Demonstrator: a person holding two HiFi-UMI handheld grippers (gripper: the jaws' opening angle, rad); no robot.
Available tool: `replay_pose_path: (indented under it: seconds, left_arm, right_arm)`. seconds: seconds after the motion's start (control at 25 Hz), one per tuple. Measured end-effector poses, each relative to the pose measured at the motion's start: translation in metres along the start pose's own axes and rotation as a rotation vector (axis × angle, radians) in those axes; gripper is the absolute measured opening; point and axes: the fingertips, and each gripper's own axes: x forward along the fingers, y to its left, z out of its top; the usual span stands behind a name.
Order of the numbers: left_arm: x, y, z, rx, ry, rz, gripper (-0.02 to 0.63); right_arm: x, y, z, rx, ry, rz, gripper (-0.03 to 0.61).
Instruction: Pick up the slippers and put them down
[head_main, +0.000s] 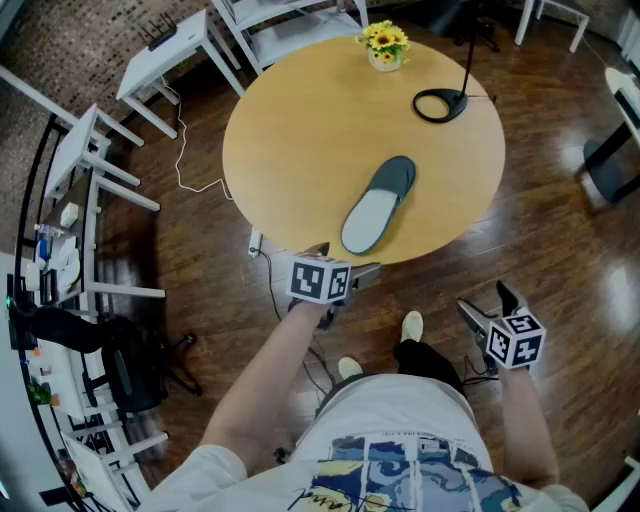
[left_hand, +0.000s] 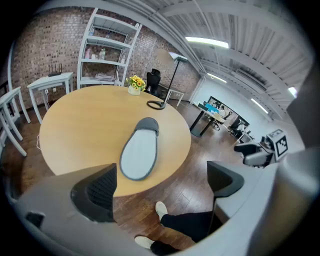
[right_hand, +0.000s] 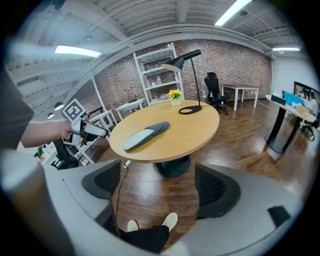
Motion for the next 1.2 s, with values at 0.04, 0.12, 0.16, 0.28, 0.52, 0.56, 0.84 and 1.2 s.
replay_pose_path:
  seconds: [0.04, 0.12, 0.16, 0.28, 0.52, 0.56, 0.84, 1.2]
  left_arm:
    - [0.022, -0.001, 0.018, 0.0, 0.001, 0.015, 0.571]
    - [0.065, -0.004, 0.052, 0.011, 0.009, 0.051, 0.597]
    - [0.087, -0.005, 0.068, 0.024, 0.02, 0.074, 0.598]
    - [0.145, 0.003, 0.103, 0.082, 0.085, 0.167, 0.6]
    - [0.23, 0.038, 0.114, 0.167, 0.261, 0.235, 0.6]
    - [0.237, 0.044, 0.106, 0.18, 0.293, 0.241, 0.6]
    - [0.243, 0.007, 0.099, 0.195, 0.365, 0.231, 0.526]
    - [0.208, -0.012, 0.134, 0.171, 0.252, 0.193, 0.512]
  right_arm:
    - [0.0, -0.018, 0.007, -0.011, 0.003, 0.002, 0.482]
    - [0.0, -0.054, 0.019, -0.03, 0.01, 0.008, 0.482]
    - [0.0, -0.072, 0.023, -0.035, 0.014, 0.014, 0.482]
    - [-0.004, -0.116, 0.029, -0.007, 0.02, 0.041, 0.482]
    - [0.001, -0.161, 0.014, 0.067, 0.053, 0.068, 0.482]
    - [0.001, -0.165, 0.009, 0.075, 0.062, 0.069, 0.482]
    - [-0.042, -0.21, 0.01, 0.116, 0.031, 0.049, 0.459]
    - [-0.021, -0.184, 0.044, 0.03, 0.031, 0.095, 0.453]
